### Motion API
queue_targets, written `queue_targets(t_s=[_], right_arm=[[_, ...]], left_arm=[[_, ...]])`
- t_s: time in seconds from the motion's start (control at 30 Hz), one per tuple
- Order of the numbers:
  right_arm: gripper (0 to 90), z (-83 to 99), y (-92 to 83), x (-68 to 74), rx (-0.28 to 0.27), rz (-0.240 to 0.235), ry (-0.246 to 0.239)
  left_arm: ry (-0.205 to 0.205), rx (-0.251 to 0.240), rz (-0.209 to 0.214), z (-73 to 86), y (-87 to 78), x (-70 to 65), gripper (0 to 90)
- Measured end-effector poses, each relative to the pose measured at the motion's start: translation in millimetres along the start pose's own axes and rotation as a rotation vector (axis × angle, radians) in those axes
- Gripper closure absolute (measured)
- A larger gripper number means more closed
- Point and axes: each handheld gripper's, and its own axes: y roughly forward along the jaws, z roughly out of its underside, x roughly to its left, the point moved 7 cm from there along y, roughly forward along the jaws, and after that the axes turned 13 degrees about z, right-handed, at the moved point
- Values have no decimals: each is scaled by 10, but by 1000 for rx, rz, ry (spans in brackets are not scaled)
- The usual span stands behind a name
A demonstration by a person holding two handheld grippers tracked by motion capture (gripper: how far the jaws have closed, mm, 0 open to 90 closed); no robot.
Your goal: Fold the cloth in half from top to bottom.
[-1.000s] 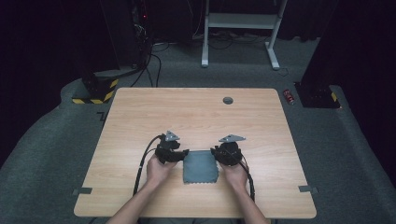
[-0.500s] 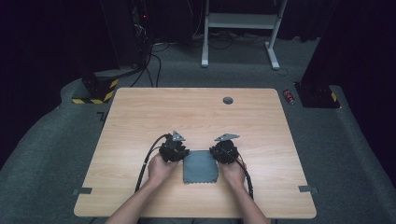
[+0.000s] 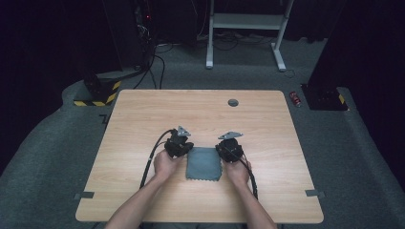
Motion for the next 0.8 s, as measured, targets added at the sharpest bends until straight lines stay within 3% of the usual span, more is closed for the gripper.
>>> queue_targets(t_s=[0.1, 0.23, 0.3, 0.37, 0.43, 0.5, 0.57, 0.67, 0.8], right_arm=[[879, -58, 62, -32, 6, 29, 21], [879, -109, 144, -49, 22, 72, 0], [877, -121, 189, -66, 31, 78, 14], [862, -109, 229, -73, 39, 82, 24], [788, -96, 232, -82, 38, 85, 42], [753, -82, 187, -86, 26, 62, 58], [747, -52, 106, -59, 7, 43, 58], [751, 25, -34, 43, -27, 5, 11], [752, 134, -131, 146, -34, -23, -30]], left_arm=[[2, -3, -22, -57, 46, 45, 891], [6, 14, -44, -105, 116, 104, 887], [4, 18, -49, -101, 144, 127, 876], [-23, 24, -61, -76, 139, 148, 797], [-25, 1, -64, -68, 73, 139, 712], [-33, -29, -54, -46, -16, 96, 662], [-31, -27, -32, 11, -75, 24, 628], [5, -8, -20, 131, -124, -119, 610], [44, 3, -30, 266, -138, -218, 608]])
